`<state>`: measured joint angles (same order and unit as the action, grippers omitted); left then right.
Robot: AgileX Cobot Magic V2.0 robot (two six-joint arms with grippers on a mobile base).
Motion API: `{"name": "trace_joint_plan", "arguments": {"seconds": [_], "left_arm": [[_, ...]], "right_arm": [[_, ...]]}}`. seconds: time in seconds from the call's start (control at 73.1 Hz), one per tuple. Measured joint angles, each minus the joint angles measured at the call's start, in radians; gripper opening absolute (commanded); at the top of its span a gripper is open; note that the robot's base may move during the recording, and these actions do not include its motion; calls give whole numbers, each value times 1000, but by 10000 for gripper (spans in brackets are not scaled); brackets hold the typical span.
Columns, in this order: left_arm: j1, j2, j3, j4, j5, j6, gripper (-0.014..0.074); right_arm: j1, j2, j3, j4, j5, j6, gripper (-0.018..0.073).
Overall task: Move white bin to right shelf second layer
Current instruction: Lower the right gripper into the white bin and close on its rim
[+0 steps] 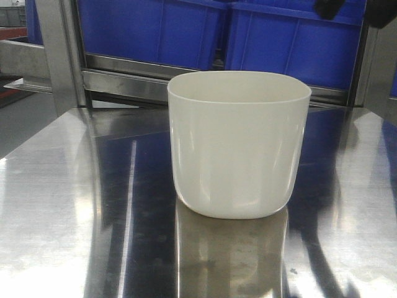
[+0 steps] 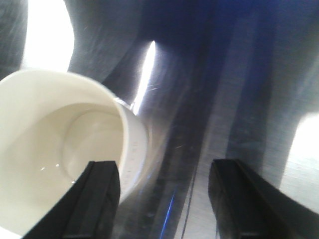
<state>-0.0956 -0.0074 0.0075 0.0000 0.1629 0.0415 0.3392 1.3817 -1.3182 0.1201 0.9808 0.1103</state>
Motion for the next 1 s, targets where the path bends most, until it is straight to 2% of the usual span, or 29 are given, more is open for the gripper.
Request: {"name": "trace_joint_plan", "arguments": {"seconds": [0.999], "left_arm": [[0, 0, 0, 0, 0, 0, 85]], "right_arm": [[82, 220, -4, 1, -8, -2, 507]]}}
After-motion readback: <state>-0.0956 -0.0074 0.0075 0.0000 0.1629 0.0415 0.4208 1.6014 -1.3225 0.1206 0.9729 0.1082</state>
